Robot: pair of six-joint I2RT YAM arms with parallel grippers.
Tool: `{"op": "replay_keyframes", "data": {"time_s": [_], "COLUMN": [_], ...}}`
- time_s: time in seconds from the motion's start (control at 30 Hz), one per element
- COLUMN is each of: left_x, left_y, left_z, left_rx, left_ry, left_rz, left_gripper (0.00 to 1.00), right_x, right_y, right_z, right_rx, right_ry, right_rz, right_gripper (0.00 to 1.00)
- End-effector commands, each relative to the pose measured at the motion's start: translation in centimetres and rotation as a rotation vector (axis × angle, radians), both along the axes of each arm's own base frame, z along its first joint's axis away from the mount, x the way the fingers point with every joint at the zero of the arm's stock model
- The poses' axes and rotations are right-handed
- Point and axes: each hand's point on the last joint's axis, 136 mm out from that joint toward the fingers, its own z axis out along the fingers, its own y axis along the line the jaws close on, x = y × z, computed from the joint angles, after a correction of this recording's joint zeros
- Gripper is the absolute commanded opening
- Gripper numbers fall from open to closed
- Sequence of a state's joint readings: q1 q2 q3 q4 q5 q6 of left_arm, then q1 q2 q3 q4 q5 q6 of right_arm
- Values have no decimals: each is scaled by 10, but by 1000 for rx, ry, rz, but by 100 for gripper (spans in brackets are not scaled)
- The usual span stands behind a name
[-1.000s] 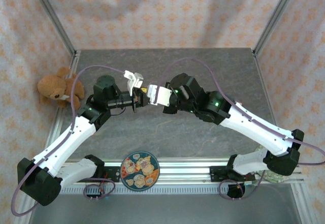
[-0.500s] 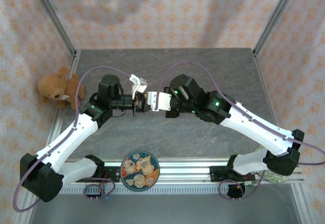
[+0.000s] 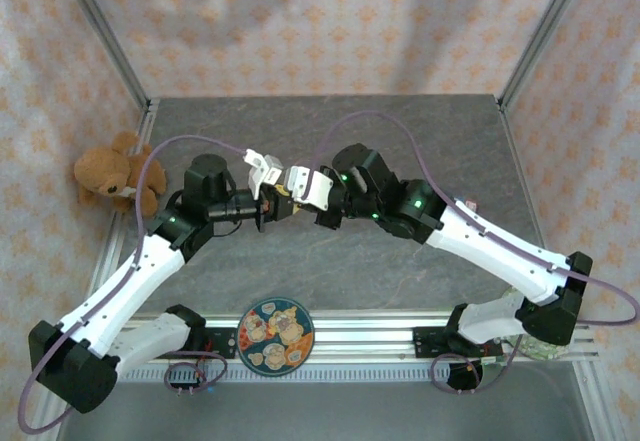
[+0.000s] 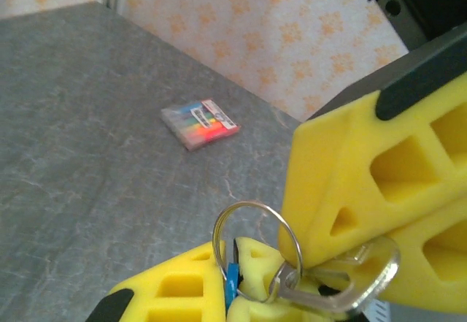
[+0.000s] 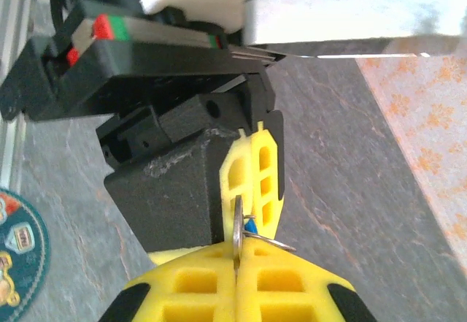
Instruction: Remove the keys from the keyring
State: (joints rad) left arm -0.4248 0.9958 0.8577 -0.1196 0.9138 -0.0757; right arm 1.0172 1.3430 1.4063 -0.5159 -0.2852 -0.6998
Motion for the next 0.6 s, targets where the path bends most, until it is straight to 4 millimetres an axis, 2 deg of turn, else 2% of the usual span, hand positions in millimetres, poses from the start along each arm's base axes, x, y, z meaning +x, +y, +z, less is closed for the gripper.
{"op": "replay_keyframes", "data": {"time_s": [0.0, 0.1, 0.17, 0.23, 0.33, 0.57], "left_x": [10, 11, 12, 11, 9, 3], "left_y": [-6, -1, 4, 8, 14, 23], "left_z": [78, 79, 79, 77, 73, 67], "left_rx": [-140, -145, -144, -144, -146, -140], "left_ry": [-342, -361, -374, -388, -405, -447], "left_rz": [50, 83, 116, 139, 171, 209], "left_gripper": [0, 3, 17, 21, 37, 52], "right_x": [-73, -61, -53, -48, -40, -34], "right_y": [53, 52, 51, 48, 44, 36], "right_z": [5, 14, 20, 27, 34, 45], "right_rx": [181, 206, 231, 252, 267, 295], "right_ry": [193, 182, 179, 179, 165, 181], "right_rz": [341, 277, 232, 207, 165, 131], "right_gripper": [0, 0, 0, 0, 0, 0]}}
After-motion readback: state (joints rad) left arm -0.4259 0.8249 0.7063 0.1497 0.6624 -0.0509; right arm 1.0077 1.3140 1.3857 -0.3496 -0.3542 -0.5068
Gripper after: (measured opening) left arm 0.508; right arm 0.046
